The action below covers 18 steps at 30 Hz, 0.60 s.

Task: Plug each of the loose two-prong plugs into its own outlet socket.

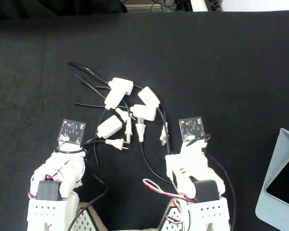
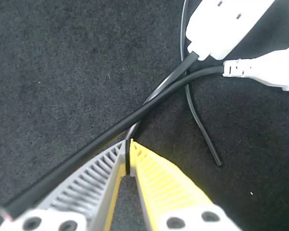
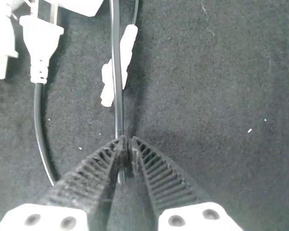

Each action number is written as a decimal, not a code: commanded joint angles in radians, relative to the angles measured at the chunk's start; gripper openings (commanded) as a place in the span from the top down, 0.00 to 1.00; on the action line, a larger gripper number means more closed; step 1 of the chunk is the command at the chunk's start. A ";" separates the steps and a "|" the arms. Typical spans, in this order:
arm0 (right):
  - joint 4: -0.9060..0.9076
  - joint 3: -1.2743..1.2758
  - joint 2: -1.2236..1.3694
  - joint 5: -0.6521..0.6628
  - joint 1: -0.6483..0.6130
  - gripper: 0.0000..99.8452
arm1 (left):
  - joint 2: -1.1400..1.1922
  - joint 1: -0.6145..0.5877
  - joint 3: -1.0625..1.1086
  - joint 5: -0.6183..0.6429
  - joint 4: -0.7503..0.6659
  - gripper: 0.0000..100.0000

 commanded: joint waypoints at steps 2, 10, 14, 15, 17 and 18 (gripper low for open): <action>0.006 -0.005 -0.021 0.003 0.014 0.99 | -0.003 0.005 0.021 0.003 0.005 0.97; 0.006 -0.005 -0.021 0.003 0.014 0.99 | -0.003 0.005 0.021 0.003 0.005 0.97; 0.006 -0.005 -0.021 0.003 0.011 0.99 | -0.003 0.012 0.021 0.002 0.005 0.97; 0.006 -0.005 -0.021 0.003 0.011 0.99 | -0.003 0.013 0.021 0.003 0.005 0.97; 0.006 -0.005 -0.021 0.003 0.011 0.99 | -0.003 0.008 0.021 0.000 0.005 0.97; 0.006 -0.005 -0.021 0.002 0.009 0.99 | -0.003 0.004 0.021 -0.002 0.005 0.97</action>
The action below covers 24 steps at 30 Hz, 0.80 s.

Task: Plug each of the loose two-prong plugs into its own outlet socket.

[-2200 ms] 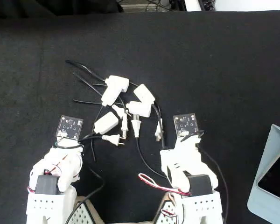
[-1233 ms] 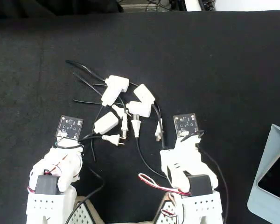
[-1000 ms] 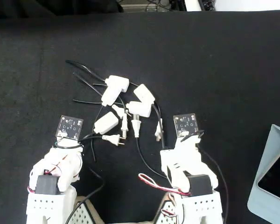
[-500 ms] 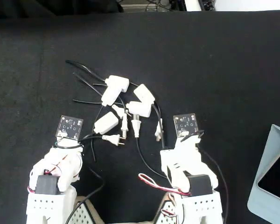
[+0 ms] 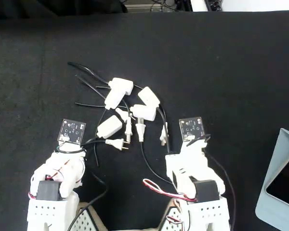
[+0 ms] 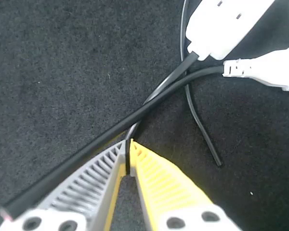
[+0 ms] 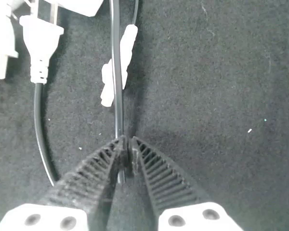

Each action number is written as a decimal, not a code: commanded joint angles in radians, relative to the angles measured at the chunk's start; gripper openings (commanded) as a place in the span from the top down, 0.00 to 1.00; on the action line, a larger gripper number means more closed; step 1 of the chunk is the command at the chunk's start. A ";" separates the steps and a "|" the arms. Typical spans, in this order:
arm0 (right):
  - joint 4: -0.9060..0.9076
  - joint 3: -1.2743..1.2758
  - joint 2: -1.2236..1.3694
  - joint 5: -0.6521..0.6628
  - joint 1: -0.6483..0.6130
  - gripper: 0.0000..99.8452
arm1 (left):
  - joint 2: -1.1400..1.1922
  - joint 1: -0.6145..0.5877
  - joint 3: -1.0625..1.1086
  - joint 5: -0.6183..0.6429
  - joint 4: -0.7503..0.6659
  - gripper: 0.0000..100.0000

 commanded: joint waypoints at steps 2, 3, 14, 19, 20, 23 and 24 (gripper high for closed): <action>0.006 -0.005 -0.021 0.003 0.009 0.99 | -0.003 0.002 0.019 -0.002 0.005 0.97; 0.006 -0.005 -0.021 0.003 0.009 0.99 | -0.003 0.002 0.018 -0.002 0.003 0.97; -0.101 -0.193 -0.022 -0.003 0.239 0.99 | -0.003 -0.093 -0.104 0.003 -0.071 0.97; -0.123 -0.320 -0.010 -0.048 0.249 0.99 | -0.003 -0.094 -0.061 0.000 -0.110 0.97; -0.123 -0.351 -0.004 -0.069 0.249 0.99 | -0.003 -0.096 -0.056 0.000 -0.109 0.97; -0.121 -0.443 0.082 -0.089 0.193 0.99 | -0.003 -0.099 -0.050 -0.002 -0.104 0.97; -0.121 -0.467 0.133 -0.091 0.167 0.99 | -0.003 -0.099 -0.041 -0.002 -0.109 0.97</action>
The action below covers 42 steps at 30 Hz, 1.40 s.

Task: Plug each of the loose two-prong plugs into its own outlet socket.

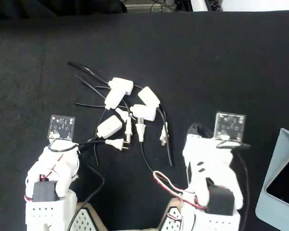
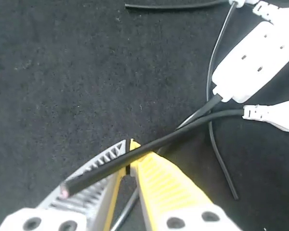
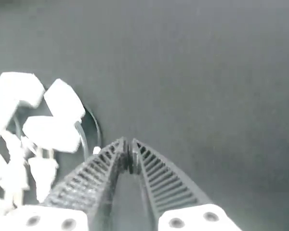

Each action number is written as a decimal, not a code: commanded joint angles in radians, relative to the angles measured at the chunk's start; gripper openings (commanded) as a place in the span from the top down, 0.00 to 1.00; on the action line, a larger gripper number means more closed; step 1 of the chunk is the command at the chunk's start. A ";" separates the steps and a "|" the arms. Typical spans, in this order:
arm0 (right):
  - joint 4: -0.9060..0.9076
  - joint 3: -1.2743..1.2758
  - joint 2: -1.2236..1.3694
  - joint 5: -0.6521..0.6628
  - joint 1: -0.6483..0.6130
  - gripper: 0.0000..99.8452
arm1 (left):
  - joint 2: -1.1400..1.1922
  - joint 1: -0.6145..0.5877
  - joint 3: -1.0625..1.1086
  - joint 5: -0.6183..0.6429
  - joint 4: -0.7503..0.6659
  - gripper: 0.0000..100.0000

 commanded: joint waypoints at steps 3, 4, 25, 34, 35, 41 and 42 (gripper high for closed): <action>-0.026 -0.185 0.291 -0.069 -0.124 0.98 | -0.002 -0.007 0.027 0.000 -0.028 0.97; -0.026 -0.217 0.367 -0.078 -0.141 0.98 | -0.002 -0.007 0.027 0.000 -0.028 0.97; -0.239 -0.700 1.554 -0.081 -0.166 0.98 | -0.002 -0.010 0.027 -0.002 -0.020 0.97; -0.206 -0.765 1.712 -0.083 -0.330 0.99 | -0.002 -0.010 0.027 -0.002 -0.021 0.97; -0.184 -0.776 1.704 -0.089 -0.356 0.99 | -0.002 -0.010 0.027 -0.002 -0.021 0.97; -0.026 -0.849 1.656 -0.192 -0.400 0.97 | -0.002 -0.010 0.027 -0.002 -0.021 0.97; -0.006 -0.857 1.656 -0.203 -0.397 0.95 | -0.002 -0.010 0.027 -0.002 -0.021 0.97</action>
